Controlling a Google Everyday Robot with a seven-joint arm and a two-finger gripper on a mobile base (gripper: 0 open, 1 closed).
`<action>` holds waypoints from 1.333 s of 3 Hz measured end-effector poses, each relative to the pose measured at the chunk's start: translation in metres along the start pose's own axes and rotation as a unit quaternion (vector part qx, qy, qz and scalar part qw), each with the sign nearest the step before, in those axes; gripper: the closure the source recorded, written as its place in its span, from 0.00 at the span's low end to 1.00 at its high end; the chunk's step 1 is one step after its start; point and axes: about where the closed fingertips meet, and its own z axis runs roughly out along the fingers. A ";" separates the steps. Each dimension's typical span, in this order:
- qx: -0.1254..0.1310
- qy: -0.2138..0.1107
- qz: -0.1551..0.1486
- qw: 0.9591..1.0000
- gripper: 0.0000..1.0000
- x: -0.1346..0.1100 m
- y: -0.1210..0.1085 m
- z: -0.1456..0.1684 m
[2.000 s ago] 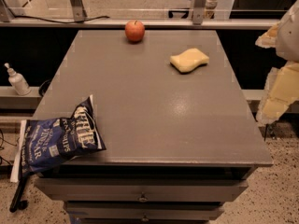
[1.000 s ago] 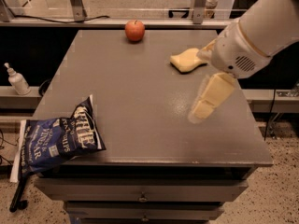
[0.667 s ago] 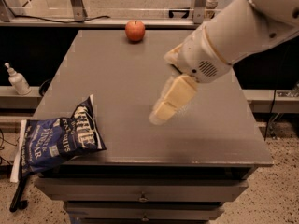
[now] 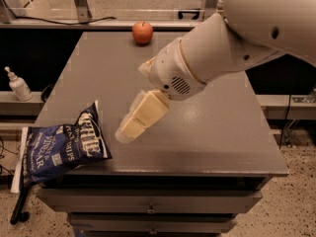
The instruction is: Pick blue chip bag
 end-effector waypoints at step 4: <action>-0.044 -0.020 0.027 0.998 0.00 0.022 0.017 0.096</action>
Offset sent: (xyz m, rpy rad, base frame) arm 0.0054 0.0355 -0.0673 0.0585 0.0436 0.0176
